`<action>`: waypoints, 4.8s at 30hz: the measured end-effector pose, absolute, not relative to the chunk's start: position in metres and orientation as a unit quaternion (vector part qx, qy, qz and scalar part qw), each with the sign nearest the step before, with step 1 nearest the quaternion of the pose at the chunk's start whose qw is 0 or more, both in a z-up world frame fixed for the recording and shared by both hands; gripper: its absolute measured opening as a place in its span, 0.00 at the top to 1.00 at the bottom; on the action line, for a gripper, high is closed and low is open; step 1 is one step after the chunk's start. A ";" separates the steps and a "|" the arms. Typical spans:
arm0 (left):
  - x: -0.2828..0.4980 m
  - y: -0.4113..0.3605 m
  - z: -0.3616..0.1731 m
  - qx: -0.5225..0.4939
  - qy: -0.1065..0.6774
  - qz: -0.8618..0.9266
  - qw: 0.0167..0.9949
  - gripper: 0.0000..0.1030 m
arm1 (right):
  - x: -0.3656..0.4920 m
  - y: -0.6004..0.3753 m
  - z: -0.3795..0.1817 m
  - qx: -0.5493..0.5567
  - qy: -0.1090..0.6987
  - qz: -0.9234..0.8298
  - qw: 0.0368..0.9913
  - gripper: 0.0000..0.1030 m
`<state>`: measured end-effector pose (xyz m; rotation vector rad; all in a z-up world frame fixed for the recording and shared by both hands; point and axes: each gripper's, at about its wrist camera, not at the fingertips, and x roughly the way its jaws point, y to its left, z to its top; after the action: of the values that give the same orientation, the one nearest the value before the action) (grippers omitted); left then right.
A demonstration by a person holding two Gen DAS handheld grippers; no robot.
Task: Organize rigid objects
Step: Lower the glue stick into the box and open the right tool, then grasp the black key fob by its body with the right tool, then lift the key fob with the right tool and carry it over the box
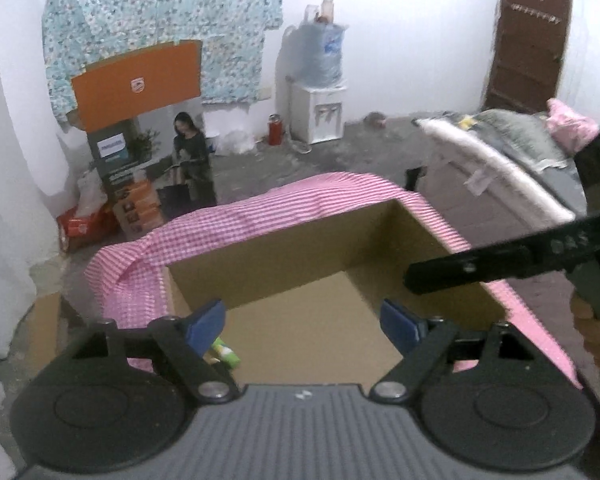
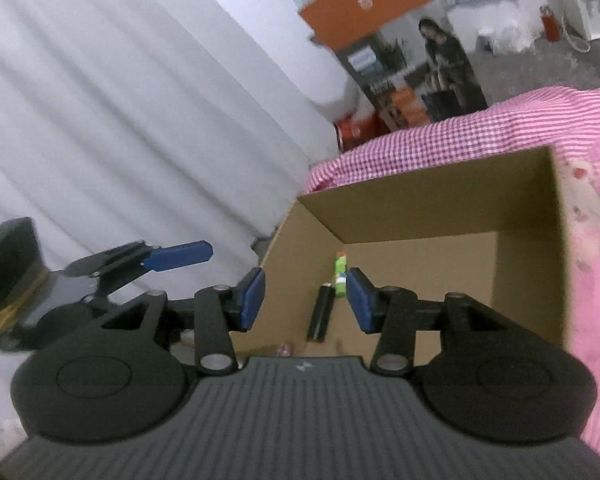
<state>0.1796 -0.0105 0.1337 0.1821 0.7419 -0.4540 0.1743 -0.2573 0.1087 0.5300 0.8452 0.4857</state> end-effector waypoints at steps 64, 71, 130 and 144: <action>0.057 -0.179 -0.055 0.229 0.427 -0.342 0.805 0.57 | 0.010 -0.330 -0.064 0.323 0.476 0.102 0.812 0.81; 0.062 -0.177 -0.050 0.228 0.424 -0.328 0.813 0.46 | 0.002 -0.339 -0.068 0.333 0.470 0.105 0.810 0.81; 0.071 -0.112 0.099 0.192 0.283 -0.249 0.906 0.68 | 0.041 -0.278 0.090 0.265 0.313 0.202 0.889 0.83; 0.250 -0.055 0.070 0.175 0.448 -0.182 0.857 0.67 | 0.260 -0.228 0.045 0.310 0.486 0.235 0.783 0.83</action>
<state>0.2502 -0.0552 0.0696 0.3685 0.9421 -0.3831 0.2599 -0.2277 0.0450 0.6683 1.0484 0.5075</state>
